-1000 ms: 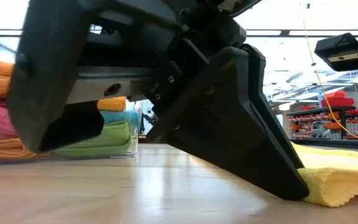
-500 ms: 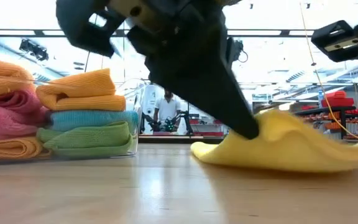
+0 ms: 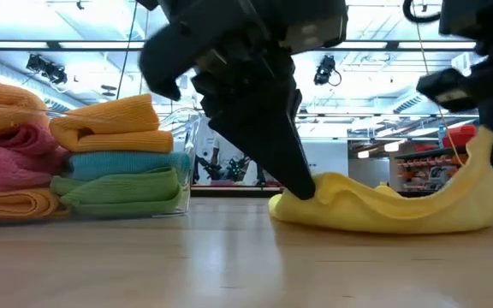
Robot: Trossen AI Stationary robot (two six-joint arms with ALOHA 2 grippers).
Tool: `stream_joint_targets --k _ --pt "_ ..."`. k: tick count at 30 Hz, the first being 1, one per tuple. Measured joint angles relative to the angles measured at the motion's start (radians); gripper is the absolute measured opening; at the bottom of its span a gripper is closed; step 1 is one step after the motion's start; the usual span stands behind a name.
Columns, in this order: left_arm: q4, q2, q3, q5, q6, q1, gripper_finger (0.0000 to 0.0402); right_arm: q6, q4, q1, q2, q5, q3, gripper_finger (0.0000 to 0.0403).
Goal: Fold microfiber towels
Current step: Fold the yellow microfiber cloth
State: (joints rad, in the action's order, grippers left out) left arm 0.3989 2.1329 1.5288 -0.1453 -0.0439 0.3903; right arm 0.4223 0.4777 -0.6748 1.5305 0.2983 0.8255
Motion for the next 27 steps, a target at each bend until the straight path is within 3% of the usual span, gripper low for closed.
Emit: stream_joint_targets --k 5,13,17,22,27 --pt "0.003 0.000 0.000 0.001 -0.030 -0.021 0.0012 0.036 -0.060 0.013 0.001 -0.001 -0.052 0.0010" --pt "0.037 -0.056 0.001 0.034 0.012 -0.022 0.0080 -0.040 -0.062 -0.010 0.001 -0.077 -0.054 0.0010" --pt "0.069 -0.082 0.002 -0.040 0.049 -0.042 0.0100 -0.080 -0.059 -0.017 0.001 -0.090 -0.054 0.0010" --pt "0.066 -0.041 0.002 -0.109 0.022 -0.070 0.0101 -0.089 -0.059 -0.016 0.001 -0.090 -0.054 0.0010" --pt "-0.002 0.035 0.000 -0.124 0.027 -0.073 0.0074 -0.108 -0.062 -0.016 -0.004 -0.090 -0.053 0.0010"
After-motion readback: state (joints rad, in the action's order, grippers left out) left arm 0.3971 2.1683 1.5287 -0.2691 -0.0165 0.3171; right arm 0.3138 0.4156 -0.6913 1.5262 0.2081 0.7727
